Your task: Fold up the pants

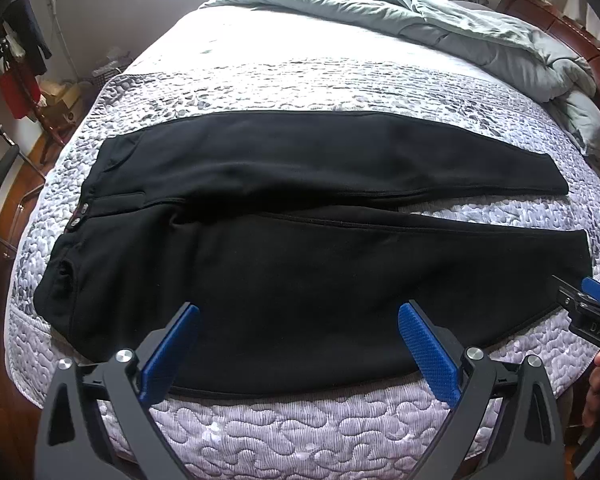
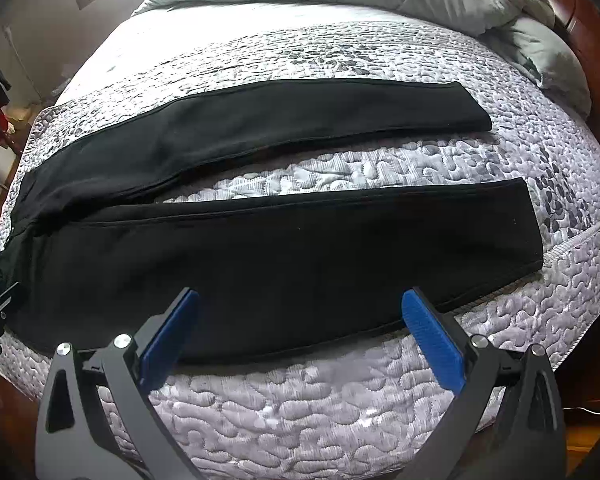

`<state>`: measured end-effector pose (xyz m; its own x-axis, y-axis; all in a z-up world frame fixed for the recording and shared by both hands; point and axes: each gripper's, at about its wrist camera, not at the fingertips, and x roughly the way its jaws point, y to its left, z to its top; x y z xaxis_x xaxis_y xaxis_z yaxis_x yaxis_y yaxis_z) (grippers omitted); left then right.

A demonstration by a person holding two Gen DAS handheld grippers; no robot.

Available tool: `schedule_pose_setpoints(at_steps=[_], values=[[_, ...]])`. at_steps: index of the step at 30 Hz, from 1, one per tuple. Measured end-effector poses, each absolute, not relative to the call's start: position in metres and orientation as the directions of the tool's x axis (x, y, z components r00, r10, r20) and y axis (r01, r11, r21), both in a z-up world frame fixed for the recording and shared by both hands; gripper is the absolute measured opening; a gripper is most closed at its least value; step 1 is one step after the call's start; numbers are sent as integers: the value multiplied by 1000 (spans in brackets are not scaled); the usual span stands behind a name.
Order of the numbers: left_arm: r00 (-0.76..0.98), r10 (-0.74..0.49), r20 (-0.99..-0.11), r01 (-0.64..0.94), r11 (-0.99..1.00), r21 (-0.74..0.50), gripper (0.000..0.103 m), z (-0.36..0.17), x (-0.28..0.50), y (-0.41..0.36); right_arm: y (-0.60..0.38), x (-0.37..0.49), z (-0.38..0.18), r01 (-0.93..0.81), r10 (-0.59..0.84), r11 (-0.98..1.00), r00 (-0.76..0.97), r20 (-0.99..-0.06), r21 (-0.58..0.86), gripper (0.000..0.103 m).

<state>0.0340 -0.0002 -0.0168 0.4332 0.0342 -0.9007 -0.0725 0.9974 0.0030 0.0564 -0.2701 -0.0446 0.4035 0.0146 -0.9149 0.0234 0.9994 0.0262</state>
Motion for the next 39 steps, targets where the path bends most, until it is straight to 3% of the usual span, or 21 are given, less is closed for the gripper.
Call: schedule_pose_setpoints(at_steps=[39], values=[[419, 47, -907, -72, 997, 19, 99, -26, 41, -1, -268, 63, -53, 10, 50, 998, 399, -916, 59, 100]])
